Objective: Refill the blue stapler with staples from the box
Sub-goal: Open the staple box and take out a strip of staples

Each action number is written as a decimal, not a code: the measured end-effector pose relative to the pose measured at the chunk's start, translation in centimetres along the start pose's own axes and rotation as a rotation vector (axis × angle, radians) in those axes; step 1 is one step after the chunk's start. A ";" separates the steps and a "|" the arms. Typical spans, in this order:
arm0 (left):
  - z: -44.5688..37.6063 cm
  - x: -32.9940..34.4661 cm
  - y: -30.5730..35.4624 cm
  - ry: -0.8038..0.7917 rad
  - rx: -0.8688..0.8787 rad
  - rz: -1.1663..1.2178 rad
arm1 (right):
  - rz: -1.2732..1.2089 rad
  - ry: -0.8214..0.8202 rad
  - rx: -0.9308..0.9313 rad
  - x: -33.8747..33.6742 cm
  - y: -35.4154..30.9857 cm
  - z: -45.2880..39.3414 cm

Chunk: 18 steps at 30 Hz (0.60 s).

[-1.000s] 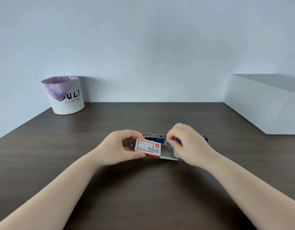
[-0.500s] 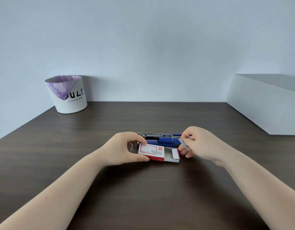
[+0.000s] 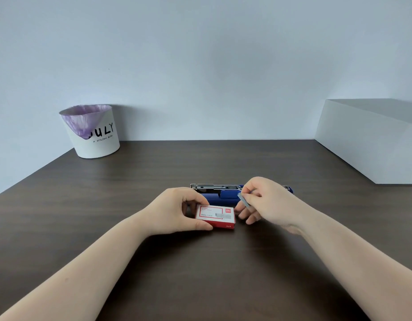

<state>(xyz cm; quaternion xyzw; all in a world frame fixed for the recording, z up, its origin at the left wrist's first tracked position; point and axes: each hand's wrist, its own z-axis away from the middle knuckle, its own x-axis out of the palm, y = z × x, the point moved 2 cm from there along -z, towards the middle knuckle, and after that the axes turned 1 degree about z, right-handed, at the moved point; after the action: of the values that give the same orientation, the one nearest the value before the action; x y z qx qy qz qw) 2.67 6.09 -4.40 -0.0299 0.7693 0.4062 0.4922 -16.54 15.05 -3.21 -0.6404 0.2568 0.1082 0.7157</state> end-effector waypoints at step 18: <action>0.0 0.2 0.1 -0.005 0.071 -0.076 | -0.851 0.331 0.176 -2.4 1.0 -0.8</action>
<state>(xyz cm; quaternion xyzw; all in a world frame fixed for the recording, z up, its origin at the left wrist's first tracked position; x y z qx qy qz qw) 2.51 6.16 -4.50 -0.0406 0.7805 0.3596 0.5098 -19.20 14.86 -2.88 -0.6344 0.0901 -0.3209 0.6974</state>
